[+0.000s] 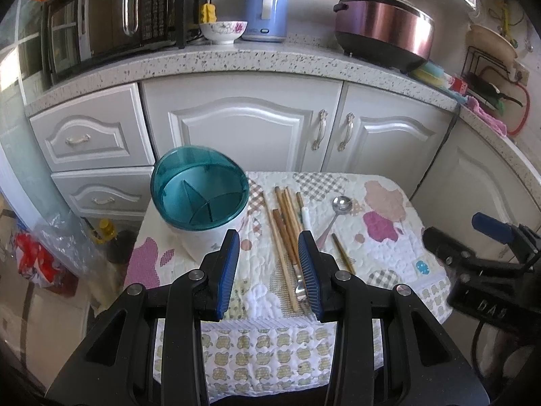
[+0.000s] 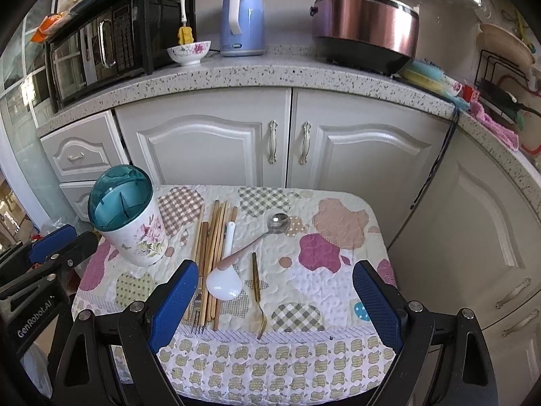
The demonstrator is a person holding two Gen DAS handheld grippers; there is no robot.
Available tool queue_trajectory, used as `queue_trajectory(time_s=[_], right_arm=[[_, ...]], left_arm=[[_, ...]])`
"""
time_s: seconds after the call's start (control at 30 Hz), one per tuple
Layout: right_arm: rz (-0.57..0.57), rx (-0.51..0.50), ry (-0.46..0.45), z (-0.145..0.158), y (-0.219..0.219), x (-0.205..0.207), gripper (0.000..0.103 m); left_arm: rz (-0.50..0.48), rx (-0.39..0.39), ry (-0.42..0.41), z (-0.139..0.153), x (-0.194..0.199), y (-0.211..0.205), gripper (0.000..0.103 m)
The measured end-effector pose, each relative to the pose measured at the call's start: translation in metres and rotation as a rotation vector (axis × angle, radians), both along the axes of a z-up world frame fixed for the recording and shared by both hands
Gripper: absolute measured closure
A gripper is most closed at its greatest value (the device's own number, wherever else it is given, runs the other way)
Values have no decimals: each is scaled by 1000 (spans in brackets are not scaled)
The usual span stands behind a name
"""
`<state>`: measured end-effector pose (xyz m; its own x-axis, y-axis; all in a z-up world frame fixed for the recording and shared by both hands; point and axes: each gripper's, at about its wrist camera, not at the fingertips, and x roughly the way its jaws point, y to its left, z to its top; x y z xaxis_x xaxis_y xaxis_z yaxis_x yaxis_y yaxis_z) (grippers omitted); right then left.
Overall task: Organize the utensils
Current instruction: 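Grasp a single wooden chopstick with the left tool while the right tool grasps the metal spoon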
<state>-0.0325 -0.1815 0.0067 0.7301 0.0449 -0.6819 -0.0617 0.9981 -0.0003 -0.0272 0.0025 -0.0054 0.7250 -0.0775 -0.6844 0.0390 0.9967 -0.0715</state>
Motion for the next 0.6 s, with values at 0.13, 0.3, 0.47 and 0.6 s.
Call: queue_trajectory(time_s=[0.13,0.3,0.47,0.6], right_arm=[[9,10,27,-11,-5,12,12],[56,68,76,-35,-17,41,12],[86,128,179,-65,-28,83,22],[108,170,238,-87,-32,116,33]], left_arm=[[6,-32,44,-18,7,15,68],[-24,-78,109,-43,19,18,68],[-67,-112,162,-67,35,7,68],[-100,-113,225,-90,55,-3,68]])
